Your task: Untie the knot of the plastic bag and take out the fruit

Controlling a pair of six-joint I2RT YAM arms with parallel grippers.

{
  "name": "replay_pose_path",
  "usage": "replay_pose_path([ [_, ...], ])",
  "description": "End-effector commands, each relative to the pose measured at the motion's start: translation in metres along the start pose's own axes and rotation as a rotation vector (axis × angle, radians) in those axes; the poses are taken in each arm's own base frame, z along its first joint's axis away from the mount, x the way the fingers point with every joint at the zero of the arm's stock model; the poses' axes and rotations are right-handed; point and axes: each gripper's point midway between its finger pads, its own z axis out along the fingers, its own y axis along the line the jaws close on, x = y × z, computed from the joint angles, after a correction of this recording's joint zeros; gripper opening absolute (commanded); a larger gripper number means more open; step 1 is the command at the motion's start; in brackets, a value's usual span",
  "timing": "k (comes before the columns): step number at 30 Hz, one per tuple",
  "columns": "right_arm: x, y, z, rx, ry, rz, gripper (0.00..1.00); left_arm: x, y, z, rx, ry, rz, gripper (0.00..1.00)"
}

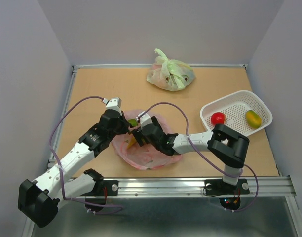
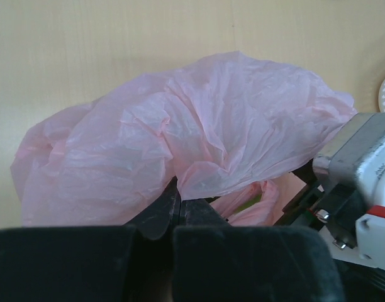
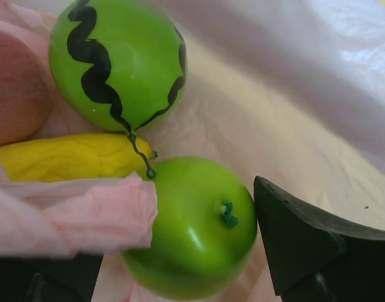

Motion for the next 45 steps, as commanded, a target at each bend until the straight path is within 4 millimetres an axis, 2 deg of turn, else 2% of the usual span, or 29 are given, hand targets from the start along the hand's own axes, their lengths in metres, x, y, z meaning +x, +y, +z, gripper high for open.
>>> replay_pose_path([
  [1, -0.031, 0.002, 0.004, -0.002, -0.083, 0.040, 0.81, -0.009, -0.008, -0.002, 0.034, -0.039, 0.012, 0.00],
  [2, -0.035, 0.001, 0.000, -0.004, -0.089, 0.045, 0.75, -0.009, -0.008, -0.001, 0.033, -0.037, 0.012, 0.00],
  [3, -0.034, -0.002, -0.003, 0.000, -0.088, 0.048, 0.58, -0.009, -0.008, -0.001, 0.033, -0.038, 0.013, 0.00],
  [5, -0.036, -0.005, -0.009, 0.000, -0.095, 0.046, 0.42, -0.010, -0.009, -0.001, 0.034, -0.039, 0.015, 0.00],
  [6, -0.047, -0.008, -0.016, -0.002, -0.116, 0.053, 0.35, -0.009, -0.008, 0.000, 0.030, -0.036, 0.016, 0.00],
  [7, -0.047, -0.010, -0.019, -0.002, -0.111, 0.044, 0.22, -0.009, -0.008, 0.000, 0.029, -0.038, 0.017, 0.00],
  [8, -0.048, -0.011, -0.024, -0.006, -0.112, 0.039, 0.16, -0.011, -0.009, 0.000, 0.029, -0.040, 0.018, 0.00],
  [9, -0.059, -0.012, -0.031, -0.018, -0.132, 0.040, 0.09, -0.010, -0.009, 0.000, 0.027, -0.038, 0.020, 0.00],
  [12, -0.066, -0.012, -0.044, -0.054, -0.143, 0.020, 0.03, -0.014, -0.009, 0.000, 0.023, -0.046, 0.024, 0.00],
  [13, -0.078, -0.014, -0.054, -0.069, -0.169, 0.024, 0.01, -0.015, -0.008, 0.000, 0.016, -0.050, 0.027, 0.00],
  [15, -0.083, -0.012, -0.065, -0.110, -0.174, 0.005, 0.01, -0.016, -0.006, 0.000, 0.003, -0.049, 0.031, 0.00],
  [16, -0.095, -0.014, -0.075, -0.124, -0.199, 0.011, 0.01, -0.015, -0.004, 0.000, -0.007, -0.044, 0.035, 0.00],
  [18, -0.104, -0.018, -0.087, -0.132, -0.217, 0.007, 0.01, -0.017, -0.005, -0.001, -0.007, -0.046, 0.036, 0.00],
  [20, -0.117, -0.030, -0.102, -0.108, -0.246, 0.011, 0.01, -0.017, -0.004, -0.002, -0.008, -0.052, 0.035, 0.00],
  [23, -0.123, -0.072, -0.115, 0.070, -0.270, -0.056, 0.01, -0.016, -0.003, -0.002, -0.008, -0.050, 0.034, 0.00],
  [24, -0.122, -0.098, -0.116, 0.179, -0.263, -0.061, 0.01, -0.015, -0.003, -0.002, -0.008, -0.048, 0.034, 0.00],
  [27, -0.124, -0.148, -0.125, 0.344, -0.257, -0.058, 0.02, -0.014, -0.003, -0.002, -0.008, -0.045, 0.032, 0.00],
  [28, -0.122, -0.180, -0.129, 0.450, -0.246, -0.028, 0.02, -0.015, -0.003, -0.002, -0.004, -0.048, 0.032, 0.00],
  [30, -0.119, -0.214, -0.137, 0.560, -0.240, 0.015, 0.04, -0.015, -0.003, -0.003, -0.005, -0.052, 0.029, 0.00],
  [31, -0.116, -0.250, -0.146, 0.668, -0.240, 0.083, 0.07, -0.014, -0.003, -0.003, -0.003, -0.051, 0.028, 0.00],
  [32, -0.113, -0.269, -0.151, 0.726, -0.241, 0.125, 0.08, -0.013, -0.003, -0.003, -0.004, -0.048, 0.028, 0.00],
  [33, -0.106, -0.301, -0.160, 0.819, -0.238, 0.178, 0.08, -0.013, -0.003, -0.003, -0.002, -0.049, 0.026, 0.00],
  [35, -0.096, -0.333, -0.171, 0.908, -0.259, 0.281, 0.09, -0.014, -0.005, -0.003, 0.005, -0.046, 0.028, 0.00],
  [36, -0.086, -0.346, -0.174, 0.940, -0.262, 0.330, 0.11, -0.012, -0.005, -0.002, 0.004, -0.042, 0.030, 0.00],
  [37, -0.074, -0.374, -0.182, 1.011, -0.266, 0.396, 0.11, -0.013, -0.005, -0.003, 0.006, -0.042, 0.032, 0.00],
  [39, -0.057, -0.400, -0.191, 1.081, -0.264, 0.456, 0.14, -0.013, -0.005, -0.003, 0.009, -0.044, 0.031, 0.00],
  [40, -0.042, -0.425, -0.200, 1.136, -0.270, 0.522, 0.17, -0.012, -0.006, -0.002, 0.010, -0.043, 0.032, 0.00],
  [43, -0.013, -0.460, -0.209, 1.206, -0.262, 0.618, 0.19, -0.013, -0.007, -0.001, 0.016, -0.045, 0.028, 0.00],
  [45, 0.004, -0.476, -0.211, 1.245, -0.240, 0.654, 0.19, -0.012, -0.008, 0.000, 0.018, -0.041, 0.027, 0.00],
])
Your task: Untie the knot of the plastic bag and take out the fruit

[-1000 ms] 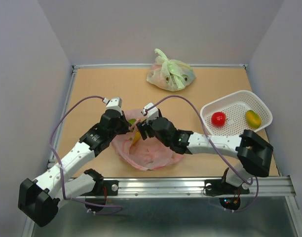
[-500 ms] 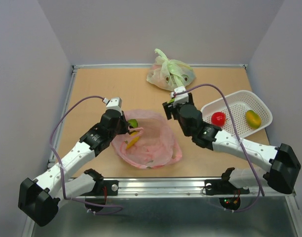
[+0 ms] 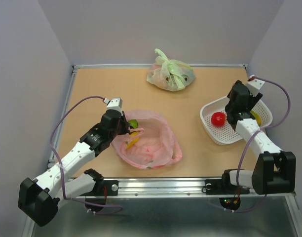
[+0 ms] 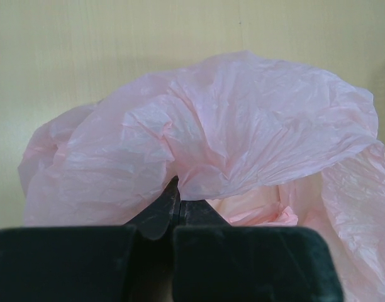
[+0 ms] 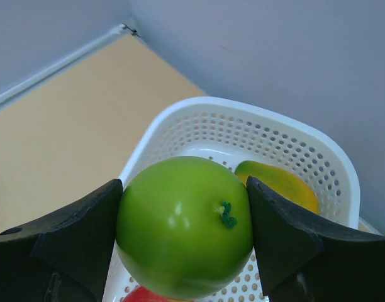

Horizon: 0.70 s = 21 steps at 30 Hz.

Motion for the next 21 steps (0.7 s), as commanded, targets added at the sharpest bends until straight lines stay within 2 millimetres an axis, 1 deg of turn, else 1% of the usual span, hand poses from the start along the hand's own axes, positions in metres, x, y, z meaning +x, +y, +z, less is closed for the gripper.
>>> replay_pose_path([
  [1, 0.014, -0.015, 0.026, 0.051, 0.031, 0.145, 0.20, -0.014, -0.011, -0.003, 0.038, -0.042, -0.004, 0.00],
  [2, 0.017, -0.012, 0.028, 0.044, 0.038, 0.147, 0.21, -0.012, -0.011, -0.002, 0.039, -0.038, -0.006, 0.00],
  [3, 0.021, -0.020, 0.035, 0.063, 0.050, 0.152, 0.42, -0.012, -0.011, -0.002, 0.041, -0.038, -0.006, 0.00],
  [6, 0.026, -0.019, 0.039, 0.072, 0.061, 0.150, 0.78, -0.012, -0.010, -0.001, 0.040, -0.039, -0.007, 0.00],
  [7, 0.027, -0.022, 0.039, 0.089, 0.059, 0.159, 1.00, -0.011, -0.011, -0.001, 0.042, -0.036, -0.009, 0.00],
  [10, 0.024, -0.026, 0.035, 0.097, 0.051, 0.172, 1.00, -0.010, -0.012, -0.001, 0.044, -0.032, -0.007, 0.00],
  [12, 0.016, -0.028, 0.029, 0.087, 0.032, 0.190, 1.00, -0.010, -0.012, 0.000, 0.046, -0.032, -0.009, 0.00],
  [13, 0.008, -0.029, 0.024, 0.072, 0.020, 0.205, 1.00, -0.009, -0.012, 0.000, 0.045, -0.029, -0.010, 0.00],
  [15, 0.001, -0.028, 0.018, 0.041, 0.012, 0.223, 1.00, -0.008, -0.012, 0.001, 0.046, -0.029, -0.009, 0.00],
  [17, 0.002, -0.016, 0.009, -0.046, 0.042, 0.249, 1.00, -0.008, -0.012, 0.001, 0.044, -0.026, -0.010, 0.00],
  [18, -0.003, -0.010, 0.002, -0.099, 0.043, 0.267, 1.00, -0.009, -0.012, 0.001, 0.045, -0.028, -0.009, 0.00],
  [19, 0.003, 0.006, -0.007, -0.202, 0.085, 0.280, 1.00, -0.009, -0.013, 0.001, 0.046, -0.029, -0.009, 0.00],
  [20, 0.000, 0.013, -0.017, -0.267, 0.087, 0.291, 1.00, -0.010, -0.013, 0.002, 0.043, -0.030, -0.008, 0.00],
  [21, 0.000, 0.022, -0.026, -0.330, 0.098, 0.293, 1.00, -0.011, -0.012, 0.002, 0.040, -0.031, -0.005, 0.00],
])
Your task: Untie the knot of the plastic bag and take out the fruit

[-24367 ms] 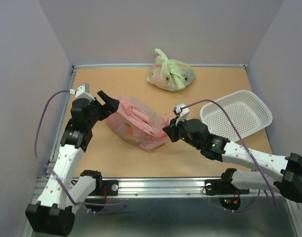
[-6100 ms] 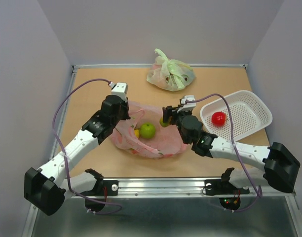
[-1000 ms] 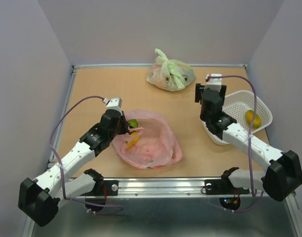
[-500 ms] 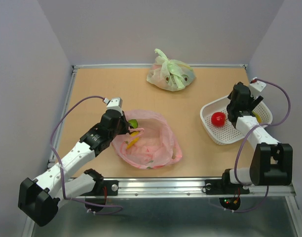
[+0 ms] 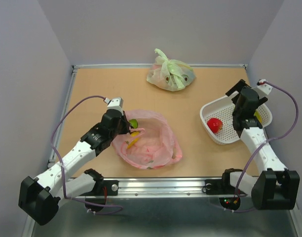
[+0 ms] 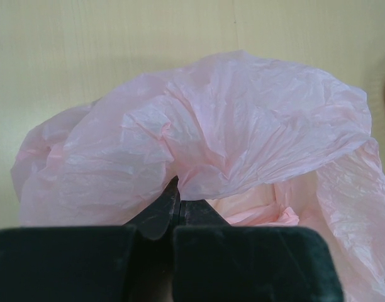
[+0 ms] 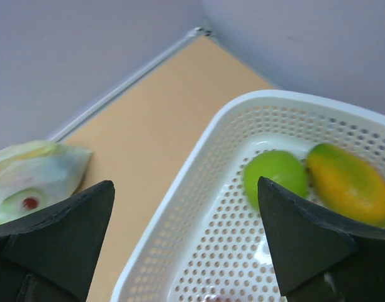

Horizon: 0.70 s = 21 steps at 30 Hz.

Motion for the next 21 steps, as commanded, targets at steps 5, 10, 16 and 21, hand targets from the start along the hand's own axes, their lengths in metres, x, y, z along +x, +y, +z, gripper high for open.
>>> replay_pose_path([
  [5, 0.042, 0.088, -0.082, -0.570, 0.185, -0.014, 0.95, -0.022, -0.014, 0.001, 0.022, -0.040, 0.023, 0.00],
  [10, 0.055, 0.113, -0.118, -0.729, 0.220, -0.060, 0.95, -0.078, -0.094, -0.028, 0.141, -0.140, 0.149, 0.00],
  [16, 0.050, 0.118, -0.133, -0.794, 0.204, -0.070, 0.95, -0.065, -0.191, -0.045, 0.251, -0.114, 0.281, 0.00],
  [21, 0.053, 0.128, -0.154, -0.891, 0.224, -0.075, 0.95, -0.025, -0.146, -0.015, 0.064, -0.059, 0.275, 0.00],
])
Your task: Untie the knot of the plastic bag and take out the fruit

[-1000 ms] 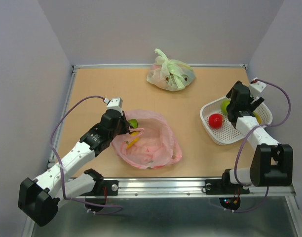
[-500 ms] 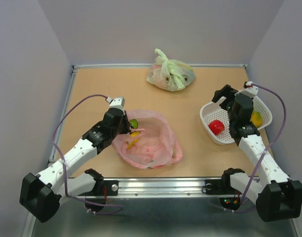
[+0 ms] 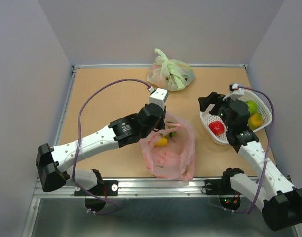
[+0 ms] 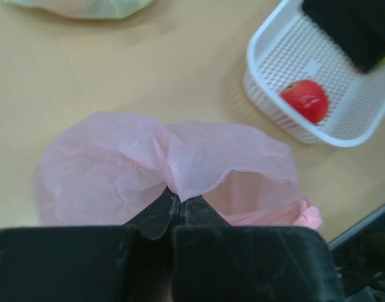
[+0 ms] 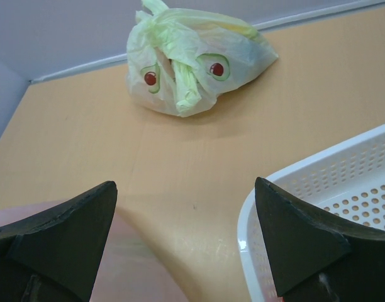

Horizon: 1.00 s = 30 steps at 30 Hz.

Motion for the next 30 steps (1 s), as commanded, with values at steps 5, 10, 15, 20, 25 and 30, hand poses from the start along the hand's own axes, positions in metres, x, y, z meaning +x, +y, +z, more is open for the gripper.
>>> replay_pose_path([
  [5, 0.013, 0.043, -0.014, -0.183, 0.028, -0.055, 0.93, 0.060, 0.084, 0.011, -0.293, 0.071, -0.051, 0.00],
  [10, 0.028, 0.082, -0.032, -0.307, 0.095, -0.116, 0.91, 0.075, 0.104, 0.018, -0.335, 0.100, -0.076, 0.00],
  [15, 0.053, 0.118, -0.051, -0.423, 0.203, -0.193, 0.89, 0.071, 0.119, 0.025, -0.371, 0.105, -0.100, 0.00],
  [20, 0.088, 0.162, -0.079, -0.539, 0.294, -0.311, 0.88, 0.060, 0.127, 0.031, -0.374, 0.114, -0.088, 0.00],
  [25, 0.117, 0.202, -0.097, -0.595, 0.361, -0.431, 0.88, 0.041, 0.130, 0.032, -0.376, 0.103, -0.049, 0.00],
  [30, 0.141, 0.213, -0.082, -0.544, 0.411, -0.532, 0.87, 0.024, 0.136, 0.026, -0.382, 0.074, -0.007, 0.00],
])
